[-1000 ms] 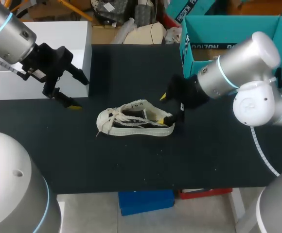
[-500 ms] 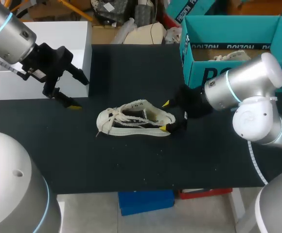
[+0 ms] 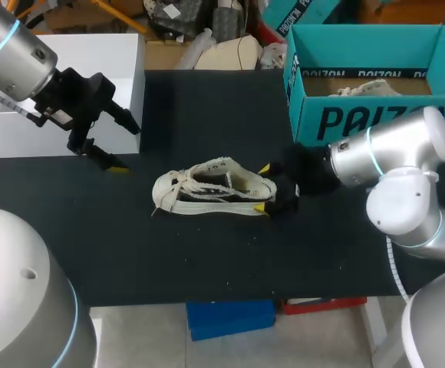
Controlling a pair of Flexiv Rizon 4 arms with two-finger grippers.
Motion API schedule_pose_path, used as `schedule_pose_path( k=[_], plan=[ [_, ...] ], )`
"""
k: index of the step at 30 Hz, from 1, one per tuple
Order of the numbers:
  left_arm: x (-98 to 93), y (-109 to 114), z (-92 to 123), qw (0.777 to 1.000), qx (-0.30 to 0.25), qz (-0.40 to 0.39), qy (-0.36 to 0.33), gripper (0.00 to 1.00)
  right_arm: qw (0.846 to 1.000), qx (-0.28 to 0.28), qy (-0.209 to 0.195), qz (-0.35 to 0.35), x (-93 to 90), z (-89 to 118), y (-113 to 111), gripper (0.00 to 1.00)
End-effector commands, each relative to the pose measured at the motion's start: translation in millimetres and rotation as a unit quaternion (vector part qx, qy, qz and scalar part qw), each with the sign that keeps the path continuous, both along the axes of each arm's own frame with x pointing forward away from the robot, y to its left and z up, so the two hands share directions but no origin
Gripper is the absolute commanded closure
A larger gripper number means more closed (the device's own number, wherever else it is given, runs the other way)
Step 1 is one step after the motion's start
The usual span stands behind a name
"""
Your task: Take the shoe out of the shoebox, open the shoe tongue, remove and reinsert the insole, then place the shoe into the shoebox
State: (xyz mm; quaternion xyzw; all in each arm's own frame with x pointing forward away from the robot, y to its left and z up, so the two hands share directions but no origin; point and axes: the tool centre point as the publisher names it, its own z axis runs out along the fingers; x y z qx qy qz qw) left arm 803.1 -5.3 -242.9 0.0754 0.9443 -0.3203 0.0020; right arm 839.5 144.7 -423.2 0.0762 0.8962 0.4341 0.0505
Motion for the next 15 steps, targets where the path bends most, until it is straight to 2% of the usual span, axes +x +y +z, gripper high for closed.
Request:
schedule_pose_path(
  k=[1, 15],
  plan=[
    [0.2, -0.4, -1.5, 1.000, 0.000, 0.000, -0.001, 0.00, 1.000, 0.016, -0.002, 0.002, 3.7, -6.9, 2.6, 0.00],
    [0.2, -0.4, -1.5, 1.000, 0.000, 0.000, -0.001, 0.00, 1.000, 0.024, 0.004, 0.008, 4.6, -15.8, 3.0, 0.00]
  ],
)
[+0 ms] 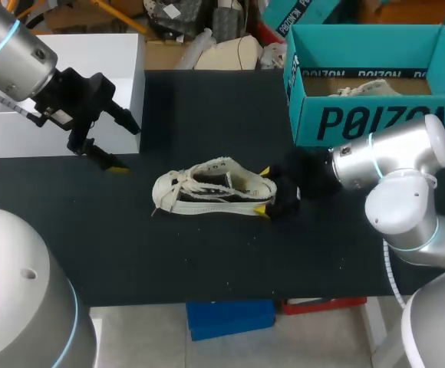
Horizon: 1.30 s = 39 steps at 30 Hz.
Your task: Take the shoe out of the shoebox, open the shoe tongue, remove and reinsert the insole, then place the shoe into the shoebox
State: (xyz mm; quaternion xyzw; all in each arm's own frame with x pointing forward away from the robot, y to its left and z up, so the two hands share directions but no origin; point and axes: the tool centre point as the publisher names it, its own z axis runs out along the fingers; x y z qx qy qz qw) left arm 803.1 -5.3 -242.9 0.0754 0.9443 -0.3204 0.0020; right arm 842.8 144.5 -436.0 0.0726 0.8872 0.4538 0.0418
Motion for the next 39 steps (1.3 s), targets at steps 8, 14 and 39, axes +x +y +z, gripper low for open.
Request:
schedule_pose_path(
  k=[8, 14, 39],
  plan=[
    [0.2, -0.4, -1.5, 1.000, 0.000, 0.000, -0.001, 0.00, 1.000, 0.017, 0.002, 0.013, -1.9, -4.1, 7.4, 1.00],
    [0.2, -0.4, -1.5, 1.000, 0.000, 0.000, -0.001, 0.00, 1.000, 0.017, 0.002, 0.013, -1.9, -4.1, 7.4, 1.00],
    [-9.8, -19.3, 6.0, 0.955, 0.248, 0.163, 0.019, 0.00, 1.000, 0.017, 0.002, 0.013, -1.9, -4.1, 7.4, 1.00]
  ],
)
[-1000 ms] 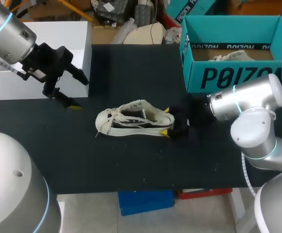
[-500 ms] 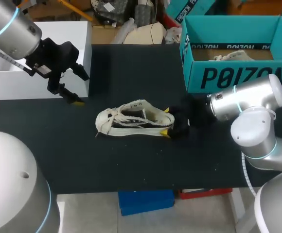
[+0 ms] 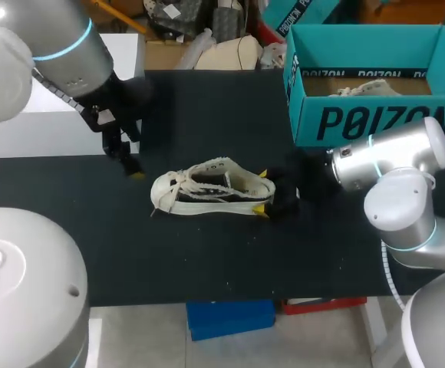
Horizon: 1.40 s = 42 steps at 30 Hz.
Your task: Take the shoe out of the shoebox, open the shoe tongue, remove and reinsert the insole, then place the shoe into the shoebox
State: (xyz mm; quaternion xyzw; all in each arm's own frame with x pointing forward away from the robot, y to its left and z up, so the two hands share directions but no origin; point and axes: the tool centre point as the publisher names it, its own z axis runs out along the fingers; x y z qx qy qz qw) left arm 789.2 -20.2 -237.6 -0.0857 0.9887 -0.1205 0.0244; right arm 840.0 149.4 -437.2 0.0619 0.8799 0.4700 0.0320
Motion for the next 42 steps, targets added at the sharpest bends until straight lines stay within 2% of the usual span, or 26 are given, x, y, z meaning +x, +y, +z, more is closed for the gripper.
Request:
schedule_pose_path(
  k=[1, 2, 4, 8, 10, 11, 12, 13, 14, 15, 16, 29, 30, 32, 34, 37, 42],
  plan=[
    [4.0, -4.4, 0.7, 0.999, 0.047, 0.001, 0.011, 0.00, 1.000, -0.001, 0.000, -0.001, 0.8, -2.8, 2.5, 1.00],
    [4.0, -4.4, 0.7, 0.999, 0.047, 0.001, 0.011, 0.00, 1.000, -0.001, 0.000, -0.001, 0.8, -2.8, 2.5, 1.00],
    [10.5, -9.1, 0.6, 0.993, 0.061, 0.088, 0.038, 0.00, 1.000, -0.001, 0.000, -0.001, 0.8, -2.8, 2.5, 1.00],
    [27.0, -17.2, -2.6, 0.942, 0.146, 0.279, 0.114, 0.00, 1.000, -0.001, 0.000, -0.001, 0.8, -2.8, 2.5, 1.00],
    [31.5, -19.4, -8.4, 0.896, 0.186, 0.371, 0.159, 0.00, 1.000, -0.001, 0.000, -0.001, 0.8, -2.8, 2.5, 1.00],
    [31.5, -18.4, -9.6, 0.874, 0.186, 0.412, 0.180, 0.00, 1.000, -0.001, 0.000, -0.001, 0.8, -2.8, 2.5, 1.00],
    [32.2, -15.8, -11.6, 0.842, 0.177, 0.466, 0.207, 0.00, 1.000, -0.001, 0.000, -0.001, 0.8, -2.8, 2.5, 1.00],
    [32.0, -10.2, -13.8, 0.800, 0.172, 0.526, 0.230, 0.00, 1.000, -0.001, 0.000, -0.001, 0.8, -2.8, 2.5, 1.00],
    [31.4, -7.3, -15.7, 0.778, 0.179, 0.557, 0.229, 0.00, 1.000, -0.001, 0.000, -0.001, 0.8, -2.8, 2.5, 1.00],
    [30.3, -6.7, -15.3, 0.767, 0.178, 0.575, 0.224, 0.00, 1.000, -0.001, 0.000, -0.001, 0.8, -2.8, 2.5, 1.00],
    [28.2, -6.7, -12.8, 0.759, 0.185, 0.587, 0.211, 0.00, 1.000, -0.001, 0.000, -0.001, 0.8, -2.8, 2.5, 1.00],
    [28.2, -6.7, -12.8, 0.759, 0.185, 0.587, 0.211, 0.00, 1.000, -0.001, 0.000, -0.001, 0.8, -2.8, 2.5, 1.00],
    [30.5, -8.6, -14.4, 0.731, 0.190, 0.626, 0.194, 0.00, 1.000, -0.001, 0.000, -0.001, 0.8, -2.8, 2.5, 1.00],
    [28.0, -16.1, -14.2, 0.706, 0.169, 0.667, 0.169, 0.00, 1.000, -0.001, 0.000, -0.001, 0.8, -2.8, 2.5, 1.00],
    [24.7, -25.9, -14.3, 0.690, 0.148, 0.693, 0.144, 0.00, 1.000, -0.001, 0.000, -0.001, 0.8, -2.8, 2.5, 1.00],
    [23.2, -37.7, -16.7, 0.681, 0.124, 0.708, 0.143, 0.00, 1.000, -0.001, 0.000, -0.001, 0.8, -2.8, 2.5, 1.00],
    [21.8, -58.2, -26.0, 0.676, 0.112, 0.718, 0.122, 0.00, 1.000, -0.001, 0.000, -0.001, 0.8, -2.8, 2.5, 1.00]
  ],
)
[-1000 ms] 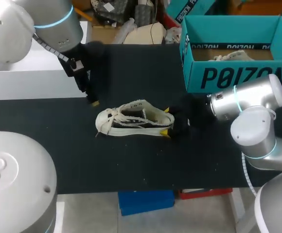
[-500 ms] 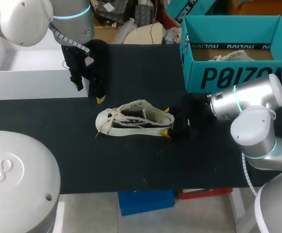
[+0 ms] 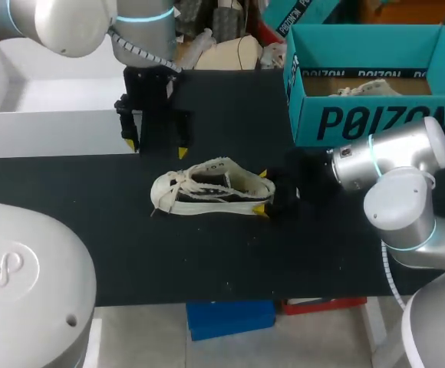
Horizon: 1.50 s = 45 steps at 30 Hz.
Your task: Take the shoe out of the shoebox, open the shoe tongue, remove and reinsert the insole, then place the shoe into the shoebox
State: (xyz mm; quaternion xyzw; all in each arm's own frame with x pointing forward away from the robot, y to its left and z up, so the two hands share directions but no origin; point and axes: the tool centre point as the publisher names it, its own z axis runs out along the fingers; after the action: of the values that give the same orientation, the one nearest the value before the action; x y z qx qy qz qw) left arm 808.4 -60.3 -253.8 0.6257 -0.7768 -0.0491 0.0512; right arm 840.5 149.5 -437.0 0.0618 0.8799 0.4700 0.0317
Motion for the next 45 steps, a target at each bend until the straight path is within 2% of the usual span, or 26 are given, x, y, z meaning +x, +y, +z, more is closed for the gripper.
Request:
schedule_pose_path(
  k=[1, 14, 16, 18, 29, 32, 35, 45],
  plan=[
    [3.4, -21.3, -11.8, 0.976, 0.048, 0.213, -0.024, 0.00, 1.000, -0.001, 0.000, -0.001, 0.3, -3.0, 2.4, 1.00],
    [11.9, -67.0, -31.0, 0.981, 0.061, 0.171, -0.071, 0.00, 1.000, -0.001, 0.000, -0.001, 0.3, -3.0, 2.4, 1.00],
    [12.6, -71.9, -33.5, 0.983, 0.060, 0.164, -0.061, 0.00, 1.000, -0.001, 0.000, -0.001, 0.3, -3.0, 2.4, 1.00],
    [12.4, -73.9, -34.6, 0.986, 0.056, 0.150, -0.035, 0.00, 1.000, -0.001, 0.000, -0.001, 0.3, -3.0, 2.4, 1.00],
    [12.4, -73.9, -34.6, 0.986, 0.056, 0.150, -0.035, 0.00, 1.000, -0.001, 0.000, -0.001, 0.3, -3.0, 2.4, 1.00],
    [15.4, -72.1, -42.2, 0.982, 0.074, 0.163, -0.062, 0.00, 1.000, -0.001, 0.000, -0.001, 0.3, -3.0, 2.4, 1.00],
    [16.0, -73.5, -50.0, 0.984, 0.070, 0.149, -0.070, 0.00, 1.000, -0.001, 0.000, -0.001, 0.3, -3.0, 2.4, 1.00],
    [8.3, -97.1, -72.4, 0.987, 0.100, 0.079, -0.096, 0.00, 1.000, -0.001, 0.000, -0.001, 0.3, -3.0, 2.4, 1.00]
  ],
)
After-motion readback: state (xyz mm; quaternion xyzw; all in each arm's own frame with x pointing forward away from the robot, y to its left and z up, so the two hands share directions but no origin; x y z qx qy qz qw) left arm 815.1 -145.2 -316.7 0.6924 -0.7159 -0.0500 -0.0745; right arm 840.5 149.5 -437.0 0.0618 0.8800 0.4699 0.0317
